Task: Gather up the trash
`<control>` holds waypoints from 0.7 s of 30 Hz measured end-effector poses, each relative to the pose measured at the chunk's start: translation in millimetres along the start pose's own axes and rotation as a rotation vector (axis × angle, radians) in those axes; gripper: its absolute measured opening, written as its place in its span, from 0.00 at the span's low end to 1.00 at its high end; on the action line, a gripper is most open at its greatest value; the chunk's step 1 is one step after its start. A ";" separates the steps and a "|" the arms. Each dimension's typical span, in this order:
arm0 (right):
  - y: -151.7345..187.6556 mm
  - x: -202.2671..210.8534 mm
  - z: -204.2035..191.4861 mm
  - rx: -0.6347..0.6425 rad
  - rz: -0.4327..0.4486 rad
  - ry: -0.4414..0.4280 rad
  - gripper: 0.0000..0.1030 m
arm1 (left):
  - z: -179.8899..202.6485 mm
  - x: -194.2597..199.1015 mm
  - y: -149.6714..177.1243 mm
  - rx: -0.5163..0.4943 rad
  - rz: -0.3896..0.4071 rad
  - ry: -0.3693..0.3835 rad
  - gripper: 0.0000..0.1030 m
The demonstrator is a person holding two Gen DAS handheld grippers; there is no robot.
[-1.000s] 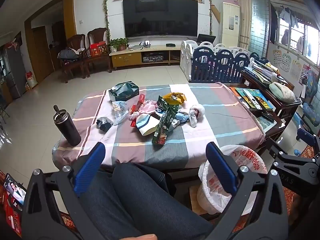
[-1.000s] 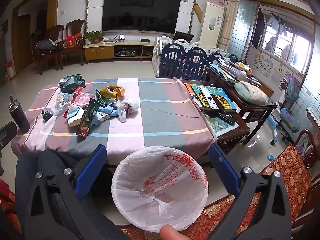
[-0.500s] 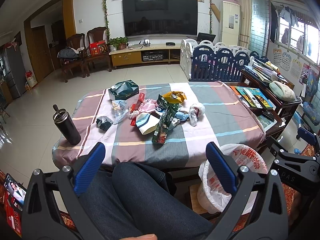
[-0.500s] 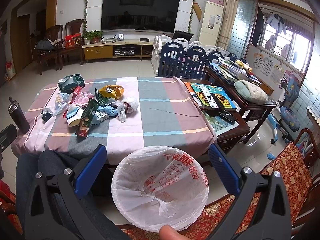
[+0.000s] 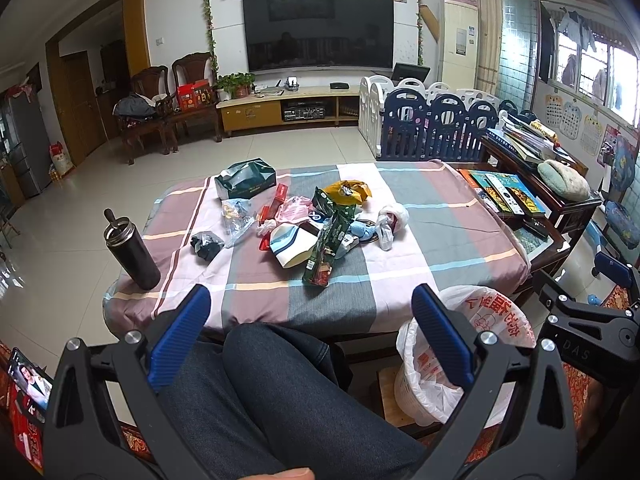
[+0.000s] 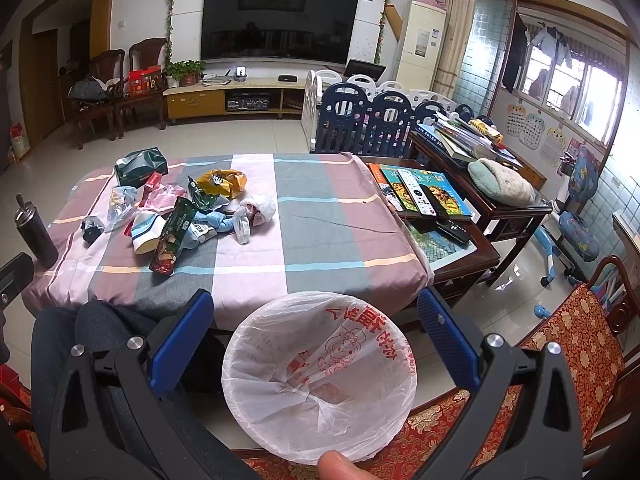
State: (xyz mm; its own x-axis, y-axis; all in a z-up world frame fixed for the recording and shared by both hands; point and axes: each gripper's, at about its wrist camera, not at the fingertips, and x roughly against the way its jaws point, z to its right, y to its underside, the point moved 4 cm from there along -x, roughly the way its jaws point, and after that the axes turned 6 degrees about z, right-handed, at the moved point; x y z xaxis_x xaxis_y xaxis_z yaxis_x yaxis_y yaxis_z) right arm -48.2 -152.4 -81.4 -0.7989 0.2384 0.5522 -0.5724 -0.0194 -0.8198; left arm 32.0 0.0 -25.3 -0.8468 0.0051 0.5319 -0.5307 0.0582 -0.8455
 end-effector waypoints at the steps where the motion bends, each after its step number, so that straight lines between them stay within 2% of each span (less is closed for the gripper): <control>1: 0.1 -0.1 -0.2 0.000 0.000 0.000 0.97 | 0.1 -0.1 -0.2 0.000 0.000 -0.001 0.97; 21: 1.8 -2.4 2.6 -0.001 -0.003 0.000 0.97 | 0.3 -0.8 -0.2 -0.002 -0.005 -0.002 0.97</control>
State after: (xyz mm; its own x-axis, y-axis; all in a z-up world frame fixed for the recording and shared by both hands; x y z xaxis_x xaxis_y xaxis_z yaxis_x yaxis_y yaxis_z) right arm -47.8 -155.5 -83.8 -0.7972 0.2388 0.5544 -0.5745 -0.0178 -0.8183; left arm 32.7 -0.3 -25.5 -0.8444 0.0031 0.5357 -0.5346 0.0601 -0.8429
